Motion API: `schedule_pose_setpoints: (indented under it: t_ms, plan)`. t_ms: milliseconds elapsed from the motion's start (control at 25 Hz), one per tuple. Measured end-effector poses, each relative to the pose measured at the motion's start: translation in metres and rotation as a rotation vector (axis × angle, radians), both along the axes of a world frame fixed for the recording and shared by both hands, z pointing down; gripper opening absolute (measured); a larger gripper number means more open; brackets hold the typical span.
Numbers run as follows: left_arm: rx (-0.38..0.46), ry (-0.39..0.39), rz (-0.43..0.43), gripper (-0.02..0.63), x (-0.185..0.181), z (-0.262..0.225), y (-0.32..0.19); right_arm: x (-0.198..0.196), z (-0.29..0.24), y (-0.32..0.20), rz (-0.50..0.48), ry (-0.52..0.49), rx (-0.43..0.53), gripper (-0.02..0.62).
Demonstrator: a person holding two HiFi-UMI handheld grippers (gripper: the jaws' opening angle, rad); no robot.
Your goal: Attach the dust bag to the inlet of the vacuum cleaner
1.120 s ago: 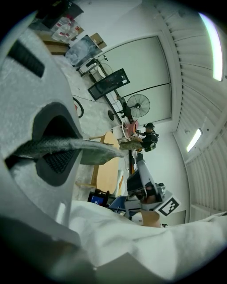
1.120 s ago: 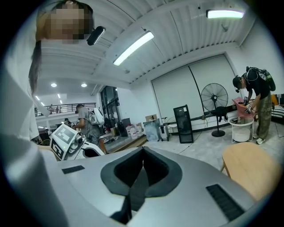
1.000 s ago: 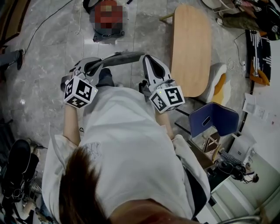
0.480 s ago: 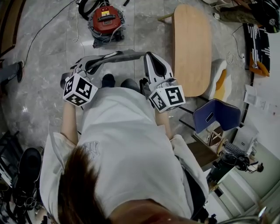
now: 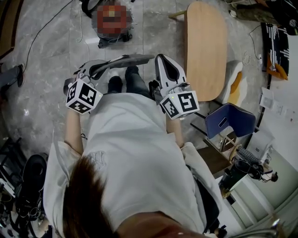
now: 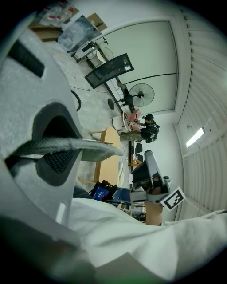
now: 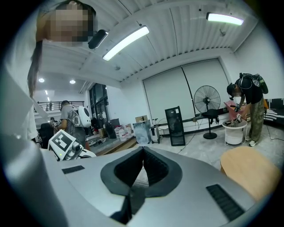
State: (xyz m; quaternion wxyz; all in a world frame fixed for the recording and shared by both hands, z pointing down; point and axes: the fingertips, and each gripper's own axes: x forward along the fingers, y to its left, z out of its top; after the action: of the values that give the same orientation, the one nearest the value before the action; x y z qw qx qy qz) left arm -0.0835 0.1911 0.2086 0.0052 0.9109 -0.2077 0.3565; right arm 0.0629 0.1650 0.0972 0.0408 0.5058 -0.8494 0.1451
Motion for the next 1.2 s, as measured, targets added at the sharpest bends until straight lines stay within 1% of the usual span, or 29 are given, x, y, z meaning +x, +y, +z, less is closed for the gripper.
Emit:
schedule_pose_setpoints:
  t_ms: [120,280,400,480,560,720,1040,1160,1200]
  plan:
    - [-0.002,-0.007,-0.018,0.037,0.004,-0.001,-0.012,0.007,0.002,-0.019,-0.016,-0.012,-0.006,0.003]
    - [0.005,-0.022,-0.063,0.037,0.015,-0.005,-0.029,0.018,0.005,-0.046,-0.054,-0.034,-0.021,0.003]
    - [0.009,-0.036,-0.098,0.037,0.022,-0.003,-0.045,0.024,0.000,-0.067,-0.110,-0.035,0.001,0.003]
    - [0.008,-0.048,-0.120,0.036,0.026,0.000,-0.059,0.025,-0.002,-0.082,-0.168,-0.034,0.021,0.004]
    - [0.007,-0.058,-0.134,0.037,0.033,0.002,-0.073,0.028,-0.004,-0.094,-0.232,-0.029,0.036,0.025]
    - [0.010,-0.070,-0.146,0.037,0.052,0.007,-0.097,0.042,-0.003,-0.119,-0.290,-0.036,0.046,0.025]
    - [0.027,-0.050,-0.162,0.037,0.090,0.001,-0.131,0.066,0.007,-0.146,-0.364,-0.009,0.030,0.020]
    - [0.022,-0.041,-0.150,0.037,0.099,-0.001,-0.138,0.065,0.015,-0.148,-0.419,0.052,0.030,0.021]
    - [0.018,-0.040,-0.141,0.037,0.102,-0.001,-0.138,0.063,0.019,-0.147,-0.447,0.079,0.025,0.032]
